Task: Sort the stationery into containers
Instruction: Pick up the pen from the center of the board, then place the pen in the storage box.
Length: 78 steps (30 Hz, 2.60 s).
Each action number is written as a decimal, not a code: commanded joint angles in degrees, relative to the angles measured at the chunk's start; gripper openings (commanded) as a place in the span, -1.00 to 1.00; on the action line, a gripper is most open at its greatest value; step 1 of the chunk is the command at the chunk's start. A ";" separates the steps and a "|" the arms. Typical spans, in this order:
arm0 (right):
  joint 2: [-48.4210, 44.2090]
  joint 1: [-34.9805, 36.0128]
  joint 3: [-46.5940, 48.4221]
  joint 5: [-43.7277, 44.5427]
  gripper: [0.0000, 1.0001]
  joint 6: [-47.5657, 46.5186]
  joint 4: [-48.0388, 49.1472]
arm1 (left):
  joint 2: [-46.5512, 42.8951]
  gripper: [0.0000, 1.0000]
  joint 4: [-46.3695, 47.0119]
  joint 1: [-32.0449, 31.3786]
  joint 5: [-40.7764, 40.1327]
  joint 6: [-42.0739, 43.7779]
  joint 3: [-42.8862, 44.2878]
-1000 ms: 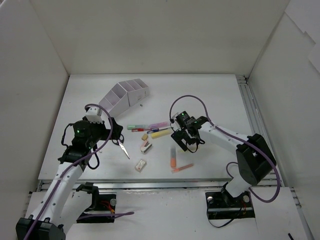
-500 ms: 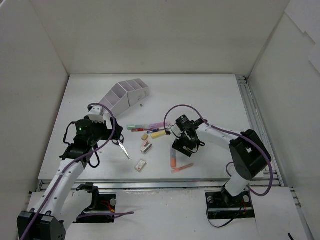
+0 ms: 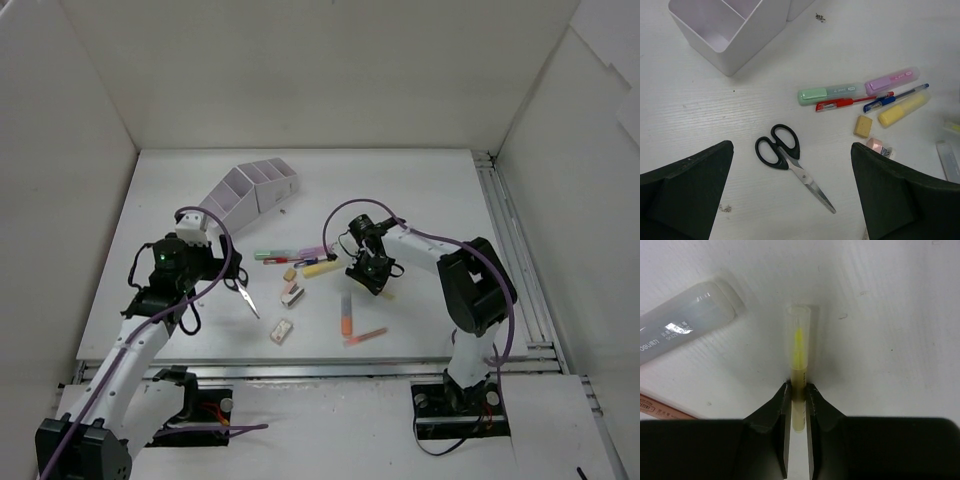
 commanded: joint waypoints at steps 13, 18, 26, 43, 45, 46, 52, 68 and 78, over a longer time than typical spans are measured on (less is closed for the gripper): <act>-22.61 -0.14 -4.20 -10.68 -1.00 9.38 15.51 | 5.67 0.99 11.55 -2.38 12.86 -3.41 7.95; -24.39 4.61 -5.45 -11.58 -1.00 16.75 27.93 | 8.40 0.99 19.81 -6.68 20.35 -7.28 9.79; -21.93 7.60 -7.99 -19.83 -1.00 28.71 50.43 | 9.46 0.99 24.83 -12.32 20.71 -8.87 10.68; -20.09 9.89 -7.29 -25.12 -1.00 34.69 61.62 | 16.75 -0.34 29.58 -16.62 16.49 -9.84 11.73; -20.09 9.89 -7.37 -23.45 -1.00 35.14 62.49 | 17.02 -0.59 29.67 -16.62 16.31 -10.10 11.82; -20.09 9.89 -7.37 -23.27 -1.00 35.41 63.54 | 17.28 -0.62 29.75 -16.62 16.40 -10.01 11.82; -19.56 9.89 -6.59 -19.41 -0.65 37.43 64.87 | 17.11 -1.00 30.80 -16.62 17.02 -9.58 11.65; -31.07 4.18 -16.33 -2.17 0.96 49.37 66.02 | 17.71 -1.00 35.19 -2.40 5.41 1.59 17.09; -36.60 0.22 -18.36 6.68 0.96 48.68 49.94 | 41.87 -1.00 44.34 7.80 14.63 1.33 33.68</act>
